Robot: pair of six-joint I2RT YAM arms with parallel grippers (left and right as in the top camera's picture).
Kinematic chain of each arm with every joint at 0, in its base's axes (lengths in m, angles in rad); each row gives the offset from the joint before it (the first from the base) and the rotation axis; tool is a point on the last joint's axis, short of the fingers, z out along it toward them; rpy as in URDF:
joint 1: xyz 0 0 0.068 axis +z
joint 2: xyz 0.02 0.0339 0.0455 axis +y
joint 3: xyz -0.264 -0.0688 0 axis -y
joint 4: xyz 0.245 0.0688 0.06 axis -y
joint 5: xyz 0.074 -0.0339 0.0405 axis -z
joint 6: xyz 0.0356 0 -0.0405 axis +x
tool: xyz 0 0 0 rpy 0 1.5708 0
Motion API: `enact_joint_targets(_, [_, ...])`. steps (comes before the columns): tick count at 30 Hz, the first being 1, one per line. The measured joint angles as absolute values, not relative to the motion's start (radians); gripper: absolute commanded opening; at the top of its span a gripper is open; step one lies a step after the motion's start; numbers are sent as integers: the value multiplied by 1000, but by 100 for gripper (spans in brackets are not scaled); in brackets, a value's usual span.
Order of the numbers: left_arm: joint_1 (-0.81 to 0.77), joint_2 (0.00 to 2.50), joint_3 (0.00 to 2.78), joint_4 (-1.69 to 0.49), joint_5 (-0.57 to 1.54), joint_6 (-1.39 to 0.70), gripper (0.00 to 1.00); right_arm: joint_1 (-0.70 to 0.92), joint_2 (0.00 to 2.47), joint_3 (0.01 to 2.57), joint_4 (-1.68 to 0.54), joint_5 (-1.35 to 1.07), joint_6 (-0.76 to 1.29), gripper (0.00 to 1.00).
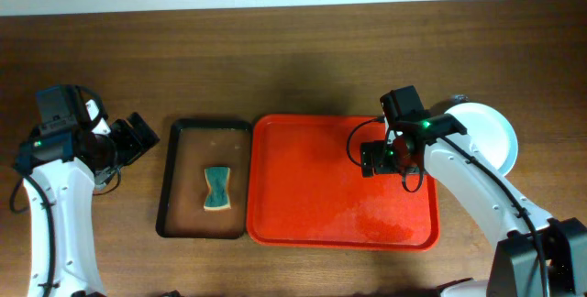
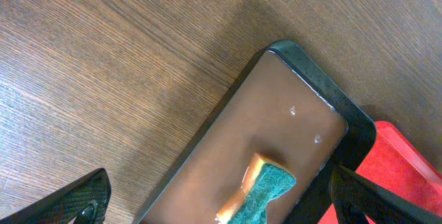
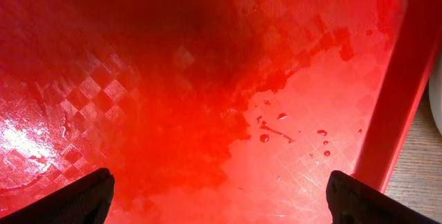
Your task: Clean dirty plates on tray and stack at the side
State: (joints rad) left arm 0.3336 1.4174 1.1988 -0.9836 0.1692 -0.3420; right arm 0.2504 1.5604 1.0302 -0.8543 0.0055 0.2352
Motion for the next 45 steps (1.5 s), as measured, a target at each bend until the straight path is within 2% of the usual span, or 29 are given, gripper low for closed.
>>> enact_joint_targets(12, [334, 1417, 1199, -984, 169, -342, 99, 251, 1547, 1030, -851, 6, 235, 99])
enact_joint_targets(15, [334, 1417, 1199, -984, 169, -342, 99, 251, 1314, 1026, -851, 6, 236, 99])
enact_joint_targets(22, [334, 1417, 1199, -983, 169, -342, 99, 252, 335, 1033, -863, 10, 236, 99])
enact_joint_targets(24, [334, 1417, 1199, -981, 169, -342, 99, 252, 146, 1039, -876, 21, 236, 99])
enact_joint_targets(27, [334, 1417, 1199, -983, 169, -342, 99, 252, 68, 1015, -892, 25, 236, 98])
enact_joint_targets(31, [334, 1417, 1199, -984, 169, -342, 99, 250, 15, 846, -894, 26, 236, 99])
enact_joint_targets(33, [334, 1417, 1199, -984, 169, -342, 99, 250, 12, 749, -737, 28, 236, 99])
enact_joint_targets(34, [334, 1417, 1199, -987, 170, -342, 99, 247, 10, 661, -407, 28, 237, 99])
enact_joint_targets(35, [334, 1415, 1199, -982, 170, -342, 99, 242, 11, 643, -321, 28, 237, 98])
enact_joint_targets(37, [334, 1415, 1199, -981, 170, -342, 99, 201, 9, 540, 32, 29, 236, 98])
enact_joint_targets(39, [333, 1415, 1199, -984, 169, -342, 99, 149, 9, 453, 91, 28, 237, 99])
enact_joint_targets(45, [334, 1415, 1199, -984, 169, -342, 99, 140, 10, 192, 73, 4, 237, 99])
